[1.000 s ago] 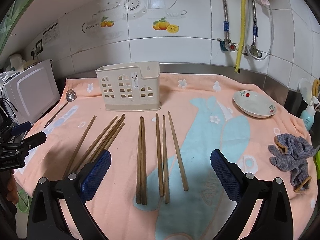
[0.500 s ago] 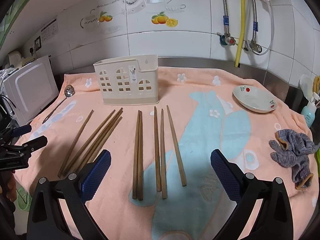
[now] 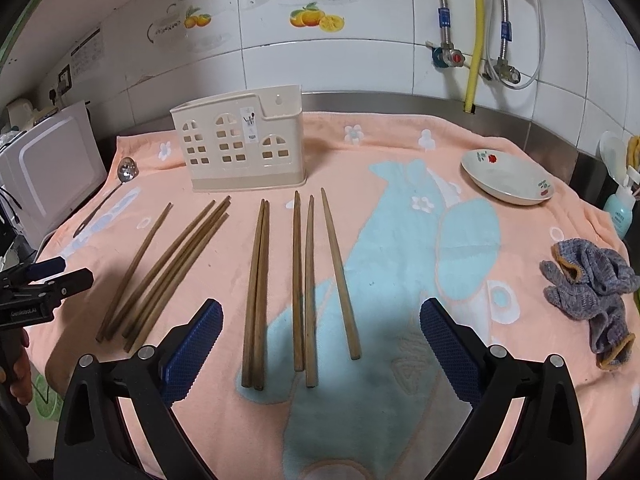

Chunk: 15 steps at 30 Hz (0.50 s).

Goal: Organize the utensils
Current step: 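Move both tools forward over the loose wooden chopsticks on the towel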

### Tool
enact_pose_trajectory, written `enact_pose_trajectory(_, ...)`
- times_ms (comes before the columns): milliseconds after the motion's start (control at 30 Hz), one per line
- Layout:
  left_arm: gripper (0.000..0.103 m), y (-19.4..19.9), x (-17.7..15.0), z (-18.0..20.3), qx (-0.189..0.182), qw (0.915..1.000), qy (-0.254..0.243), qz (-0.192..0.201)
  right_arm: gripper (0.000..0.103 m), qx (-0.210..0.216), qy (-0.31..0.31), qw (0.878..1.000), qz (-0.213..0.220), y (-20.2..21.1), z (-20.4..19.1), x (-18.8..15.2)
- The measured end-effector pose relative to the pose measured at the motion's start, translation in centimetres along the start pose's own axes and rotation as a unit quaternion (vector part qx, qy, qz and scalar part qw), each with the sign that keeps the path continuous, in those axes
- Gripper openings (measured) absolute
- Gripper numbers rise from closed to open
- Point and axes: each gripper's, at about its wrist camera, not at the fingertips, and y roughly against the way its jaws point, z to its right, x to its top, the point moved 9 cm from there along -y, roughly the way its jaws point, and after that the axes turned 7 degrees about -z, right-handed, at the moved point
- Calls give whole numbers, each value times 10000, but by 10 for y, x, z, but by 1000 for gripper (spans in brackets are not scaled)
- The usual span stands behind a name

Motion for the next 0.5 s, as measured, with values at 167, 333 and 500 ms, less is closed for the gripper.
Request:
enact_pose_trajectory(167,82,-10,-3,6,-106,9999,57,-116,95,39,12,9999,-93,-8,0,-2)
enact_pose_trajectory(333,72,-20,-3,7,-236,9993,165,-239,85,86,-19,9998,-172,-16,3,-3)
enact_pose_trajectory(500,63,-28,-3,7,-362,9984,266,-335,79,148,-95,9994,-284,-25,6,-5)
